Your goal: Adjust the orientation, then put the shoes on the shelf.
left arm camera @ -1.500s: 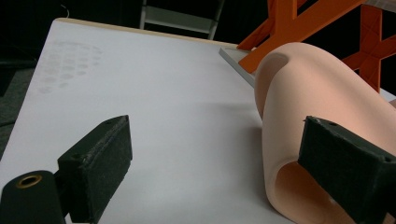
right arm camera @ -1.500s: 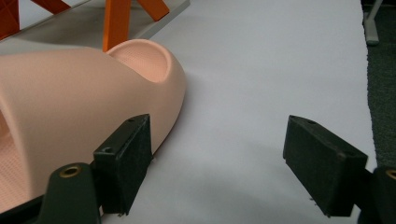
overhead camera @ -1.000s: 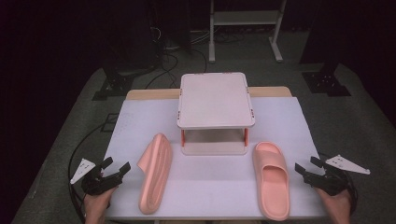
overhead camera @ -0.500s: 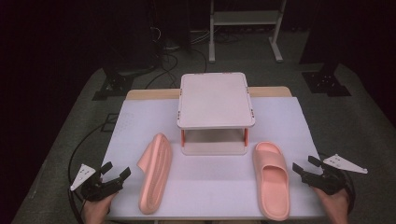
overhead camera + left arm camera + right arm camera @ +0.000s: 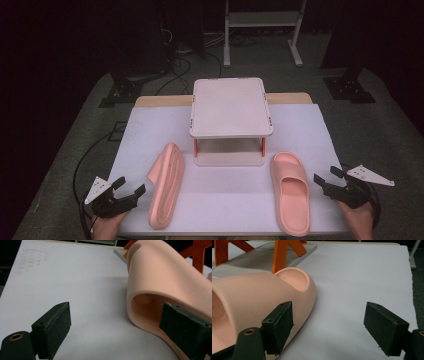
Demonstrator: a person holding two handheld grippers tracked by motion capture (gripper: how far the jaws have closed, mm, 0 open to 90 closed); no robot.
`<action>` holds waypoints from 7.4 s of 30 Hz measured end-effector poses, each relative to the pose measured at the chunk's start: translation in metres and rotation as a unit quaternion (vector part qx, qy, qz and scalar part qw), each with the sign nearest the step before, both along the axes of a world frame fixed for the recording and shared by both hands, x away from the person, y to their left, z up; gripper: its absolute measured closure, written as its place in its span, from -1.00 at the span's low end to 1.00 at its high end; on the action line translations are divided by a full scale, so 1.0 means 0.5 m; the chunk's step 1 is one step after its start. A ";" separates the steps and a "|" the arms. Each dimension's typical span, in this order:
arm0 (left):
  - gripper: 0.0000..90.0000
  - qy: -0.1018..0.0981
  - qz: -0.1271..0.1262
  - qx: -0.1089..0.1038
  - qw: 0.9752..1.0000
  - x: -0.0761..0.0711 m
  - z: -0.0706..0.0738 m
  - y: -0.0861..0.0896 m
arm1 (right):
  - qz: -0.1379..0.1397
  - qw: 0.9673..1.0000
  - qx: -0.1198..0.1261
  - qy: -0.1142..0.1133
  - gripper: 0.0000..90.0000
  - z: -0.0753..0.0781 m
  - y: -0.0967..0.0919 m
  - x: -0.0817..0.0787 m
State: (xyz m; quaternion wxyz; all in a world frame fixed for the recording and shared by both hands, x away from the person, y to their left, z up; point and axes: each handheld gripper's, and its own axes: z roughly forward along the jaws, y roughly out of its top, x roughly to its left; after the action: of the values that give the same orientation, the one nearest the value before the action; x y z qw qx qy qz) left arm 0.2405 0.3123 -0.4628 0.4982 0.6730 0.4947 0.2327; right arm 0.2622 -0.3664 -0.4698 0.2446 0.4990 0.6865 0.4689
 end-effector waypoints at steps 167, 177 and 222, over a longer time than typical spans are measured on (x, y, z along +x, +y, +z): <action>0.56 0.006 -0.141 0.034 0.989 0.062 -0.002 -0.224 | 0.079 0.996 -0.046 -0.014 0.59 0.020 0.075 -0.027; 0.62 0.003 -0.147 0.011 0.989 0.062 0.003 -0.216 | 0.102 0.993 -0.050 -0.009 0.73 0.030 0.093 -0.032; 0.74 -0.005 -0.161 -0.023 0.987 0.054 0.021 -0.208 | 0.138 0.990 -0.003 -0.025 0.74 0.051 0.130 -0.039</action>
State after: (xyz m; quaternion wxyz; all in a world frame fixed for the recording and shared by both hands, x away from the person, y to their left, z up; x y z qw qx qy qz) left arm 0.2674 0.2084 -0.4524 0.5467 0.7313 0.3824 0.1414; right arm 0.2425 -0.3012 -0.4443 0.1964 0.3871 0.7436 0.5085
